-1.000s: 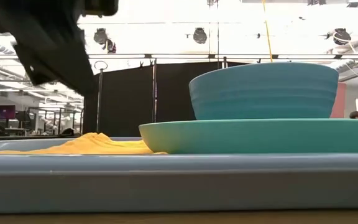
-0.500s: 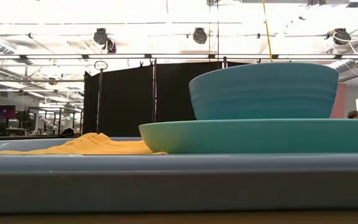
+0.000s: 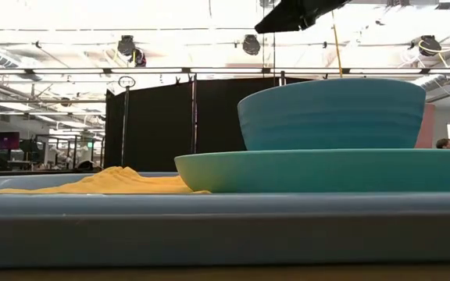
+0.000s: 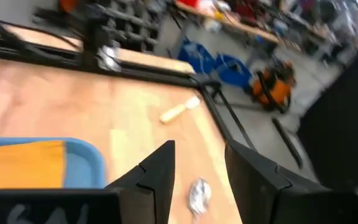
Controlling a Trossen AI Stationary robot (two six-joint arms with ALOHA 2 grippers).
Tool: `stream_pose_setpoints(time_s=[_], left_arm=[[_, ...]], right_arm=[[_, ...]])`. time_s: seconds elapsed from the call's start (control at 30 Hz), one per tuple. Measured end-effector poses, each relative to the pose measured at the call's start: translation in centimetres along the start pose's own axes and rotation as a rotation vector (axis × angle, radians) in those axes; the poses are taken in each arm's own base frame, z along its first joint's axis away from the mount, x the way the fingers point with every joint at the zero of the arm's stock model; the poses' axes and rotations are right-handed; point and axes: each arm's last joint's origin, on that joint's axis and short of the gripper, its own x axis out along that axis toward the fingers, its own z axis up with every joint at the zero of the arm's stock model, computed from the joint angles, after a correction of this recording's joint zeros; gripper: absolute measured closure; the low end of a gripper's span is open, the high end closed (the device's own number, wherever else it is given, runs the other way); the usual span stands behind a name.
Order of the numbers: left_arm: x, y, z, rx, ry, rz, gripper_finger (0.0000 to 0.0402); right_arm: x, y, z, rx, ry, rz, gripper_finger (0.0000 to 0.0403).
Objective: Set up tray
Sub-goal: Adjust the blue plate on the blue serving tray
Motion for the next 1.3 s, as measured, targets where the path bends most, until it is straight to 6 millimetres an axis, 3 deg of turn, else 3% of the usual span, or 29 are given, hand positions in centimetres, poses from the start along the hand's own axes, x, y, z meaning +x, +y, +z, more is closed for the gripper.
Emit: stream_pose_setpoints(time_s=[0.23,0.53,0.9,1.07,1.17,1.3], left_arm=[[1.9,4.1,-1.5,-0.081,0.129,0.065,0.0371],[1.7,6.3,-3.6,-0.038,0.136,0.131,0.0371],[0.8,11.8,-7.9,-0.247,0.013,0.156,0.0371],[0.2,13.1,-9.2,-0.313,-0.044,0.132,0.0371],[0.0,13.3,-9.5,-0.334,-0.060,0.122,0.0371],[0.0,13.1,-9.5,-0.360,-0.062,0.120,0.0371]], right_arm=[[0.5,-6.1,0.8,0.149,0.131,-0.008,0.0273],[1.4,-11.9,-2.1,0.249,0.366,-0.131,0.0273],[2.7,-16.4,-6.3,0.370,0.498,-0.174,0.0273],[3.1,-18.1,-8.6,0.413,0.590,-0.195,0.0273],[3.0,-18.2,-8.7,0.412,0.589,-0.193,0.0273],[3.4,-17.0,-7.4,0.358,0.532,-0.157,0.0286]])
